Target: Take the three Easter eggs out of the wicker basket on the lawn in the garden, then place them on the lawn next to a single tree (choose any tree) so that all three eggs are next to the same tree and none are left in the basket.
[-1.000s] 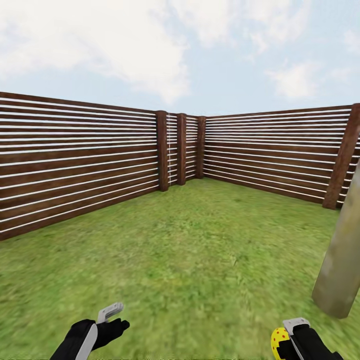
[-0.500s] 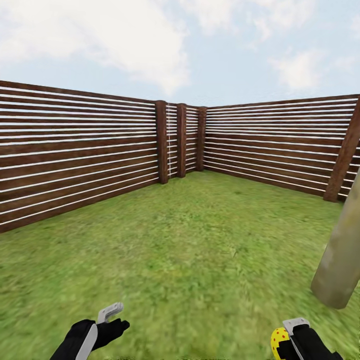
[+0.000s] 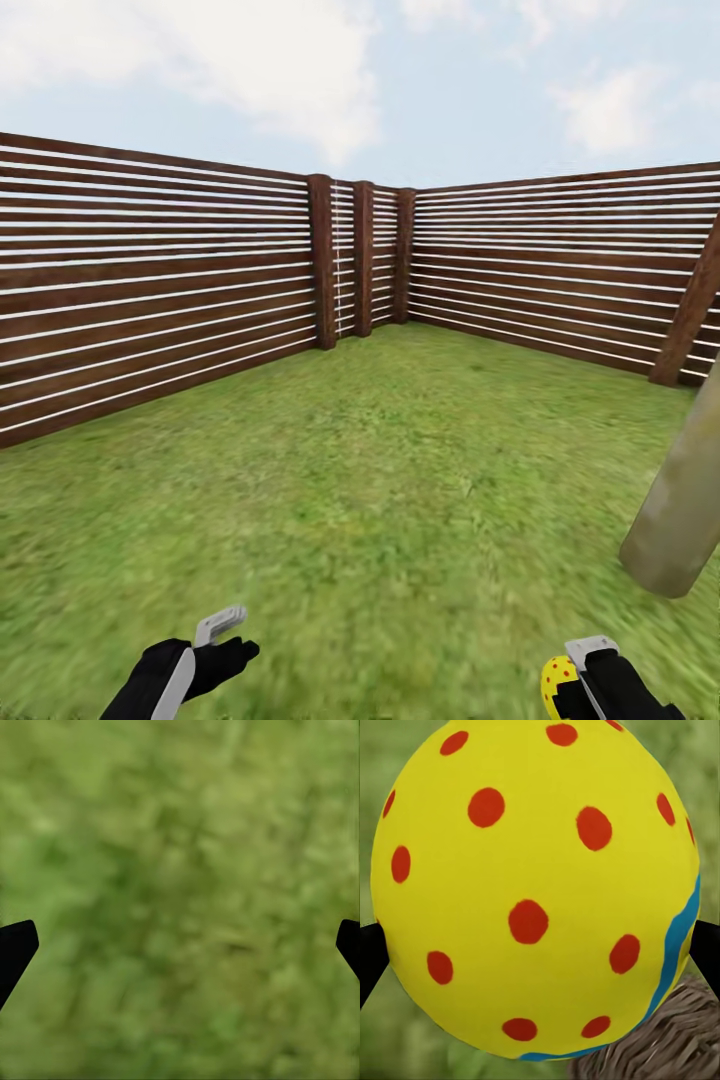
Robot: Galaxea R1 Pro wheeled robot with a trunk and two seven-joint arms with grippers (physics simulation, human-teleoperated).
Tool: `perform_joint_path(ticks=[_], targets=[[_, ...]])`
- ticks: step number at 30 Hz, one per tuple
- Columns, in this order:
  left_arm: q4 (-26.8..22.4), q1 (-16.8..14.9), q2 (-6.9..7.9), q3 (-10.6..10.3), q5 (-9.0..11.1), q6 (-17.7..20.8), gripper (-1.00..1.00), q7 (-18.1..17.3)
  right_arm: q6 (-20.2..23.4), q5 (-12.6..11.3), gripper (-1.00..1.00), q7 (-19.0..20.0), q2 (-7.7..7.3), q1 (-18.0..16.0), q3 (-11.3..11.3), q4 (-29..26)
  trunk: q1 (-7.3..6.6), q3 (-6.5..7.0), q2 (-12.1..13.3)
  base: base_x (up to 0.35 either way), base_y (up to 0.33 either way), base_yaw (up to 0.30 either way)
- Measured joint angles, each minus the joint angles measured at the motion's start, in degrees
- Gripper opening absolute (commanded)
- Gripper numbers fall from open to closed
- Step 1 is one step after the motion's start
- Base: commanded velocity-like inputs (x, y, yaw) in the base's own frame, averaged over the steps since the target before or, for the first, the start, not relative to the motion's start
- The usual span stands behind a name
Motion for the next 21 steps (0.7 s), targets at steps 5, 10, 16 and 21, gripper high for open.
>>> perform_joint_path(ticks=[5,10,16,21], targets=[[0.04,0.00,0.00,-0.01,0.00,0.00,1.00,0.00,0.00,0.04,-1.00,0.00,0.08,0.00,0.04,0.00,0.13,-1.11,-0.07,0.000,0.000,0.000],[0.00,0.00,0.00,-0.01,0.00,0.00,1.00,-0.05,0.02,0.08,-1.00,0.00,0.09,0.00,0.05,0.07,0.26,-2.22,-0.13,0.000,0.000,0.000],[0.04,0.00,0.00,-0.01,0.00,0.00,1.00,-0.09,0.00,0.08,-1.00,0.00,0.25,0.00,0.05,0.09,0.41,-3.55,-0.22,0.000,0.000,0.000],[0.04,0.00,0.00,-0.01,0.00,0.00,1.00,-0.09,0.00,0.09,-1.00,0.00,0.26,0.00,0.05,0.15,0.54,-4.66,-0.28,0.000,0.000,0.000]])
